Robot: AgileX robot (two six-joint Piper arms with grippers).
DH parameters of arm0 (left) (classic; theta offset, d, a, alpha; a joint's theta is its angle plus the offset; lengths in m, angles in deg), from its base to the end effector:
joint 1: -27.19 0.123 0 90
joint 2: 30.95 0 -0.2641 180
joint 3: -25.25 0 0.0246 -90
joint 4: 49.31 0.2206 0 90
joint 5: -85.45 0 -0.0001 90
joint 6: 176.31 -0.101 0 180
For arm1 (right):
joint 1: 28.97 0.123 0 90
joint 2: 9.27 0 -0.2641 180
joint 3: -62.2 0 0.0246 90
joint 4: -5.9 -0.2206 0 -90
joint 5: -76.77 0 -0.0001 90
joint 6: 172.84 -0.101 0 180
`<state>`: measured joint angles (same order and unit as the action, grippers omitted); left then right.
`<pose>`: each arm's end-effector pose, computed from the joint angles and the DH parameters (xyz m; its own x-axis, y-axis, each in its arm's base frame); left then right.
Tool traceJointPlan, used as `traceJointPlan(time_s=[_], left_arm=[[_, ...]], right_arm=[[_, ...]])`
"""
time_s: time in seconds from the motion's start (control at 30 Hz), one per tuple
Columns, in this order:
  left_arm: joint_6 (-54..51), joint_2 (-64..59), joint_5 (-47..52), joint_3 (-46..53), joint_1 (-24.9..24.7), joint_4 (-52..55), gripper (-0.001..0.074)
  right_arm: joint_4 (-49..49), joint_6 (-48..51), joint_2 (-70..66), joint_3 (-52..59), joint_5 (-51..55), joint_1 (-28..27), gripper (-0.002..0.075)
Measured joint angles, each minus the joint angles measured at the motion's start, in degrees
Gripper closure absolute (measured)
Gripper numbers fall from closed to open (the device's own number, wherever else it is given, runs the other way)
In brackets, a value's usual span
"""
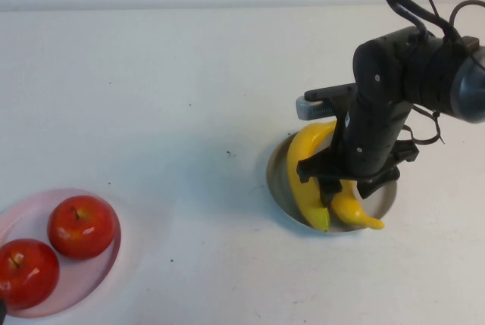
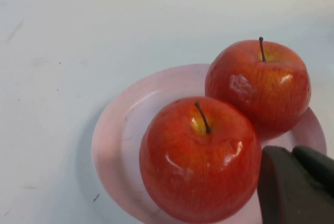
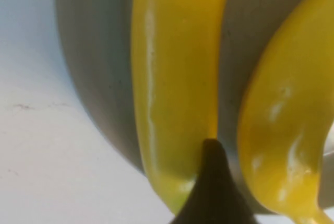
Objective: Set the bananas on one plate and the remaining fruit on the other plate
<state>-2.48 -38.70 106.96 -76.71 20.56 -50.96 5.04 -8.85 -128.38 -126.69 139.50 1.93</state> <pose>0.0524 -0.0072 0.1692 -0.2841 0.1144 -0.9519 0.1489 0.9861 0.0740 0.3050 0.1841 0.2003 -0.9623 -0.2468 -0.1140 -0.2534 0.9662 0.0474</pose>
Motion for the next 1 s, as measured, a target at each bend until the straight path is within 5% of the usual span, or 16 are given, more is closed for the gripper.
traceJointPlan(time_s=[0.3, 0.4, 0.67, 1.0], left_arm=[[0.0, 0.0, 0.0, 0.0, 0.0, 0.0, 0.0731], [0.0, 0.0, 0.0, 0.0, 0.0, 0.0, 0.0731], [0.0, 0.0, 0.0, 0.0, 0.0, 0.0, 0.0731], [0.0, 0.0, 0.0, 0.0, 0.0, 0.0, 0.0731]], right_arm=[[0.0, 0.0, 3.36, 0.0, 0.97, 2.76, 0.027], [-0.09, 0.0, 7.14, 0.0, 3.13, 4.53, 0.0344], [-2.44, 0.81, 14.47, 0.07, 7.45, 6.33, 0.0694], [-4.05, 5.09, 28.75, 7.71, 7.54, 6.33, 0.0739]])
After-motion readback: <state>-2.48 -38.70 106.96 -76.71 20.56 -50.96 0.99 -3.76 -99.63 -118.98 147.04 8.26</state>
